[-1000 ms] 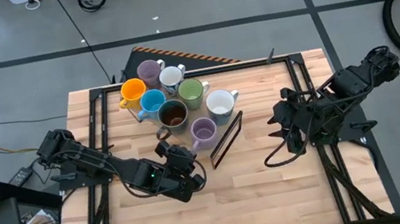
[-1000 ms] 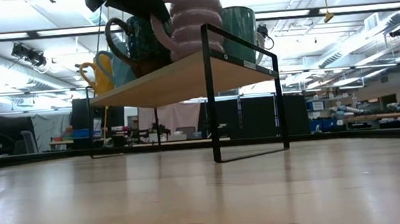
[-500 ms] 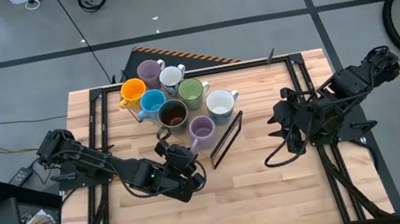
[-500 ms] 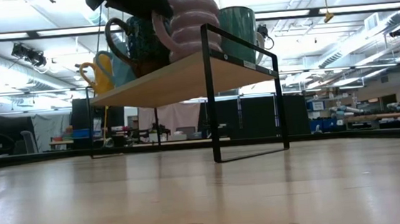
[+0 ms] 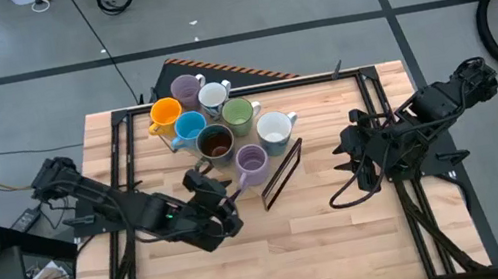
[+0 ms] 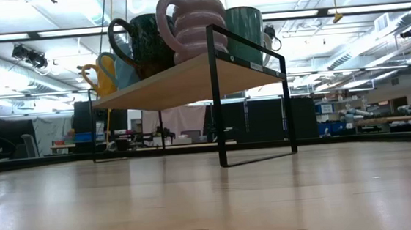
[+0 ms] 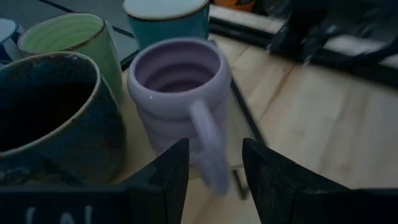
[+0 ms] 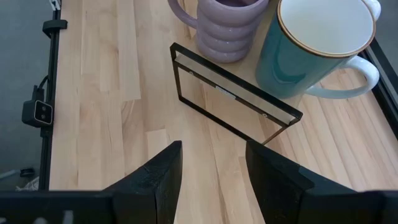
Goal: Place coffee mugs
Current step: Return to Home Position
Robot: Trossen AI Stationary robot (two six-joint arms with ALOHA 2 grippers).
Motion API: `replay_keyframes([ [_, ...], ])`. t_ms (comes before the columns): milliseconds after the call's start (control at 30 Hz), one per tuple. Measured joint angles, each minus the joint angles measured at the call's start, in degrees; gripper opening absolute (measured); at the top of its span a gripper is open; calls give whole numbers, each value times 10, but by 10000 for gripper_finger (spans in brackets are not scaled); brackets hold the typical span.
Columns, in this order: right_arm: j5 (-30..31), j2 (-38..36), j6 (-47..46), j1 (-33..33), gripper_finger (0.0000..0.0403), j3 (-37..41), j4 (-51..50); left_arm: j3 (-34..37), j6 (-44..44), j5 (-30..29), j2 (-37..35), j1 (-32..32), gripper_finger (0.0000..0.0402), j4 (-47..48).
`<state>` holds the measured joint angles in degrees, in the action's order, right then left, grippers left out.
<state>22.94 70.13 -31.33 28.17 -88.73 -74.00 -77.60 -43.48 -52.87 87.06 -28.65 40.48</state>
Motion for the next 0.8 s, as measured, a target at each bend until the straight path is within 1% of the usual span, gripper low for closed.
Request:
replay_keyframes([
  [133,0,0,7,0,183,0,0,0,-41,11,-28,-11,155,13],
  [233,0,-3,24,4,183,0,6,0,-54,9,-43,-25,151,31],
  [333,0,-19,43,9,180,15,47,0,-57,-1,-56,-43,142,34],
  [500,-1,-65,40,13,166,92,141,18,-80,-25,-70,-74,122,26],
  [600,-1,-95,25,13,156,146,182,49,-99,-27,-83,-91,112,-4],
  [667,-1,-116,12,13,150,179,208,65,-99,-27,-96,-100,106,-36],
  [800,-1,-164,-8,8,140,241,262,94,-88,-28,-125,-114,96,-72],
])
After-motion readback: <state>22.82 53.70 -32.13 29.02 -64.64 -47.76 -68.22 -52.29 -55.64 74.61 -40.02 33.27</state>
